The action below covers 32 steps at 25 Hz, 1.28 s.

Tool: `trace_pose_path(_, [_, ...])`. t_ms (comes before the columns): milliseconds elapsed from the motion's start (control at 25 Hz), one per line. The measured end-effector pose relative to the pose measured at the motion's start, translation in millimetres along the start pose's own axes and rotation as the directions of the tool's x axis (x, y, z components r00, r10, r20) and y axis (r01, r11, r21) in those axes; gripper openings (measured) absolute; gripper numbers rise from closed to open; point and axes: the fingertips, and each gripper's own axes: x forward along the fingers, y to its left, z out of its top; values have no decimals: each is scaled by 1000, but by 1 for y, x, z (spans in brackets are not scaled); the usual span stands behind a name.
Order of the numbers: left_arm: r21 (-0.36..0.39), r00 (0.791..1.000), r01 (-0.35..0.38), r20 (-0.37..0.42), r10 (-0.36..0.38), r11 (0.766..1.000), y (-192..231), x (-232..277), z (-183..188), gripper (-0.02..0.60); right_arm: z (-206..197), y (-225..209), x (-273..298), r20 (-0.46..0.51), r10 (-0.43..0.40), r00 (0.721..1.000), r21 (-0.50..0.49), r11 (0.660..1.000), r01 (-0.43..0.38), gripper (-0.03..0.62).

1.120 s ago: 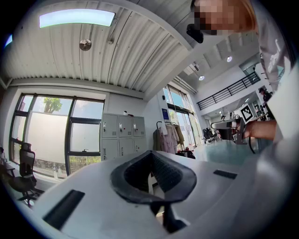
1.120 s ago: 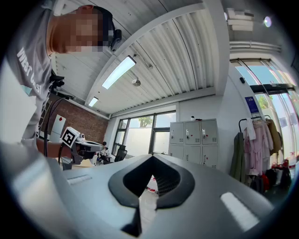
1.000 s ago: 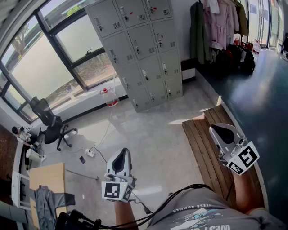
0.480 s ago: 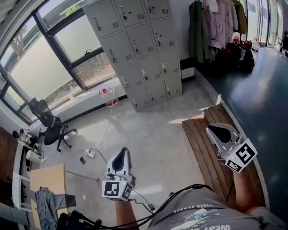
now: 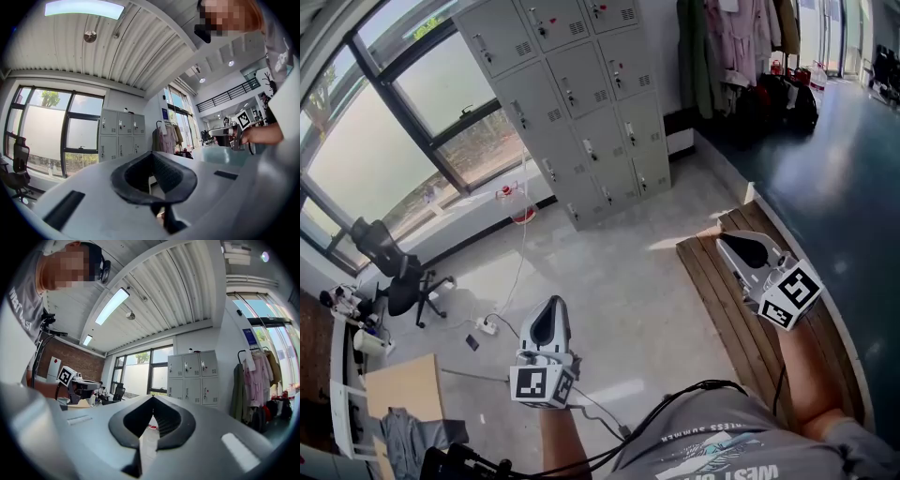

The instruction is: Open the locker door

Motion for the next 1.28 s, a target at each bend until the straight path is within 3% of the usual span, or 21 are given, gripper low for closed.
trace_pose_path(280, [-7,1000,25,7,-25,1000,31,8,-6,6,-9,-8,27,-3,-44,999,17,999,44,-5])
trace_pose_path(640, [-3,999,52,4,-52,999,44,73,-20,6,-22,-46,65,-15,-49,999,29,998,50,-5])
trace_pose_path(960, [2,998,55,-4,-55,998,66,176,-44,6,-46,-124,120,-4,-49,999,10,999,49,-5])
trace_pose_path(1280, [6,997,68,21,-69,998,65,281,-44,6,-66,-204,175,-10,-24,1000,8,1000,24,-5])
